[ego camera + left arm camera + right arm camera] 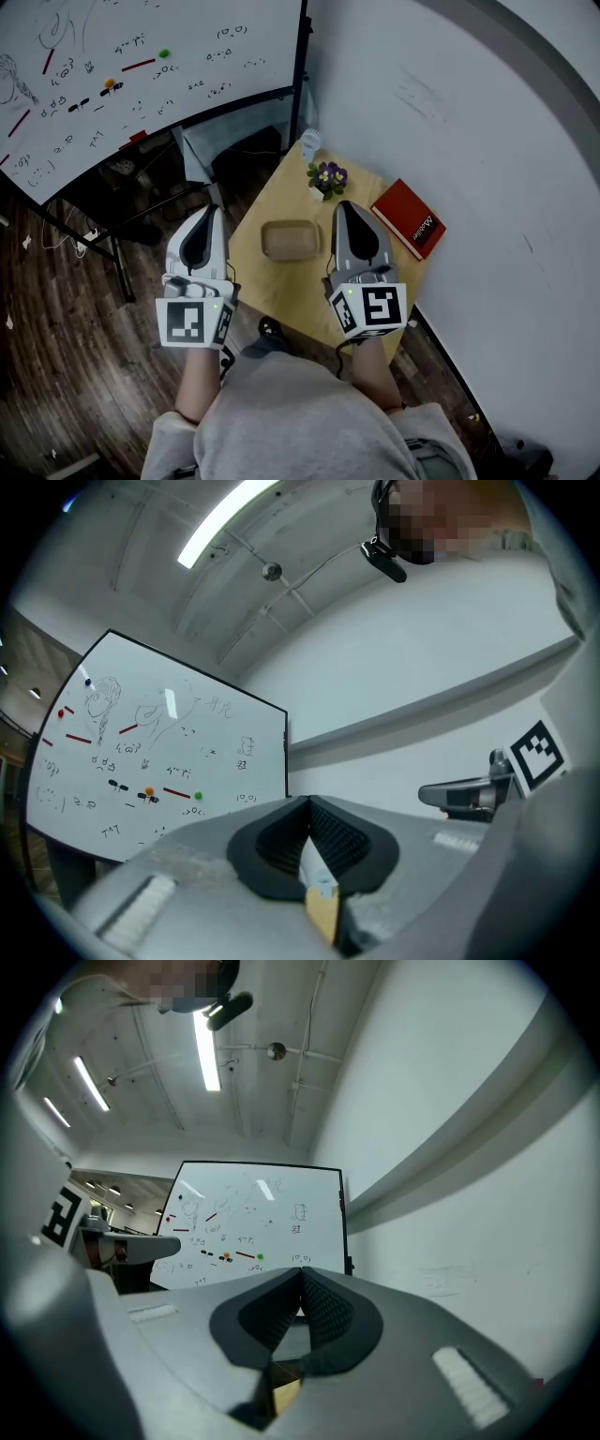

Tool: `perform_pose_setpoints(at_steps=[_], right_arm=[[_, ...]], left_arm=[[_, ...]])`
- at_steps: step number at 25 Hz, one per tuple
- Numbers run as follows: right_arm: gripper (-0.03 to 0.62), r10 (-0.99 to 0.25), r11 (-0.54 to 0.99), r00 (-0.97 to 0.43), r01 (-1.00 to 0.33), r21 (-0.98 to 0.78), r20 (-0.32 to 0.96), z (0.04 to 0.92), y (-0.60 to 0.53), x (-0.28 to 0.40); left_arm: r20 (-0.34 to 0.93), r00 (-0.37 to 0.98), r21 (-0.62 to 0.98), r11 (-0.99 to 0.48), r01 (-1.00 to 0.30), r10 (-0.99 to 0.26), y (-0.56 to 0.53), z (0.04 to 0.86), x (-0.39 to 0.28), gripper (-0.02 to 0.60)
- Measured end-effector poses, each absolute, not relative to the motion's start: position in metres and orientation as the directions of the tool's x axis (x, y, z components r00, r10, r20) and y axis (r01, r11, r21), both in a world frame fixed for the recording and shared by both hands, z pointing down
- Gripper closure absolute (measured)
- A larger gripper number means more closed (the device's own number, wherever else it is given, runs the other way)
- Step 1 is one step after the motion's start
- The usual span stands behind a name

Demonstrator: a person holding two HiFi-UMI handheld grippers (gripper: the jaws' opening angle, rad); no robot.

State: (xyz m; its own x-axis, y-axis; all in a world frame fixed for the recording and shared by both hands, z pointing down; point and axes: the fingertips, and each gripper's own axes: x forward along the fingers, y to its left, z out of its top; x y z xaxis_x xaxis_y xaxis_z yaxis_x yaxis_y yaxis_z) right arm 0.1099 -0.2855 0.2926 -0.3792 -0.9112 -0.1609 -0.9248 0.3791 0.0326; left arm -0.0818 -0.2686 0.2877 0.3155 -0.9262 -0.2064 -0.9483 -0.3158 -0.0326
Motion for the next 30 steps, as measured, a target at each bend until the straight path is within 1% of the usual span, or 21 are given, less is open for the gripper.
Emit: perform_pose_setpoints(at_steps=[6, 19, 25, 30], right_arm=[[0.592, -0.916, 0.395, -0.393, -0.919, -0.005, -0.086, 0.318, -0.318, 0.104], [0.592, -0.9, 0.401, -0.409, -0.912, -0.08, 0.15, 0.404, -0.357, 0.096], [0.592, -0.876, 0.377, -0.393, -0.919, -0.112, 0.28, 0.449, -0.362, 0.103], [0.591, -0.833, 0.349, -0.388, -0.922, -0.169, 0.396, 0.49, -0.366, 0.11]], left_arm=[[-0.156, 0.311, -0.013, -0.313, -0.95, -0.938, -0.296, 0.307, -0.087, 0.577], [0.033, 0.321, 0.039, -0.319, -0.947, -0.947, -0.335, 0.384, -0.089, 0.577], [0.145, 0.341, 0.121, -0.325, -0.938, -0.929, -0.349, 0.433, -0.082, 0.577], [0.28, 0.374, 0.206, -0.325, -0.923, -0.884, -0.359, 0.484, -0.071, 0.577]])
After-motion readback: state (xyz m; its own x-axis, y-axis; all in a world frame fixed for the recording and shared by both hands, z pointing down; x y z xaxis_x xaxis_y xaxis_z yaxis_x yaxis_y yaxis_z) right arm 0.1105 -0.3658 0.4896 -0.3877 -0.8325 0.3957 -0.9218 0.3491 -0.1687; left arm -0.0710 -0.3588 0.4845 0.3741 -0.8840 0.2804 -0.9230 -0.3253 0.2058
